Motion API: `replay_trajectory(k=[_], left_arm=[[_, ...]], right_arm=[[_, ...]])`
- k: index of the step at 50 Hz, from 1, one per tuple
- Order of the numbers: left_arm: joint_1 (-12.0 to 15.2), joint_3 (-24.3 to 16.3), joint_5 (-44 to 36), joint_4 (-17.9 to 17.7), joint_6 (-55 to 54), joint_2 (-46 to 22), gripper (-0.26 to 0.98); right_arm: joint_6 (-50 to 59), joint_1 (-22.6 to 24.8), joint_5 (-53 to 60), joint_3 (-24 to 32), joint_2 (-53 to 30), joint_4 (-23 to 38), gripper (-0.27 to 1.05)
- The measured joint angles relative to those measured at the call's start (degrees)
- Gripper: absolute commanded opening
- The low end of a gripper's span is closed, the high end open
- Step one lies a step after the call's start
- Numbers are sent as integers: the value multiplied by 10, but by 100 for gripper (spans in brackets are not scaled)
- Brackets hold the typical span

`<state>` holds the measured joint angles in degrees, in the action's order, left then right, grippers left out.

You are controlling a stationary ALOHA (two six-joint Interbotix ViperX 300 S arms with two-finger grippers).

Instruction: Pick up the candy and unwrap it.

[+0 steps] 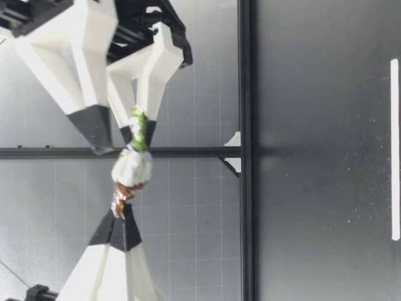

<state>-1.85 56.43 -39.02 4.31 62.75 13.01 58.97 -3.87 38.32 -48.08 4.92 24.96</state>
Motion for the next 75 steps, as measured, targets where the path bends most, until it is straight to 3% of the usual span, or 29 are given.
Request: replay_trajectory(k=[23,40,57,61,66,75], left_arm=[[0,4,-1,0,-1,4,-16],[0,5,-12,0,-1,4,-16],[0,10,-15,-1,-18,4,-13],[0,10,-16,0,-36,4,-8],[0,11,-16,-1,-60,4,7],[-1,20,-16,-2,-113,4,53]], right_arm=[[5,0,-22,0,-12,1,32],[4,0,-24,6,-14,7,-16],[-18,-1,-51,10,-13,8,-21],[-20,-1,-66,13,-13,7,-21],[-22,-2,-79,16,-11,8,-21],[-46,-5,-109,18,0,8,-21]])
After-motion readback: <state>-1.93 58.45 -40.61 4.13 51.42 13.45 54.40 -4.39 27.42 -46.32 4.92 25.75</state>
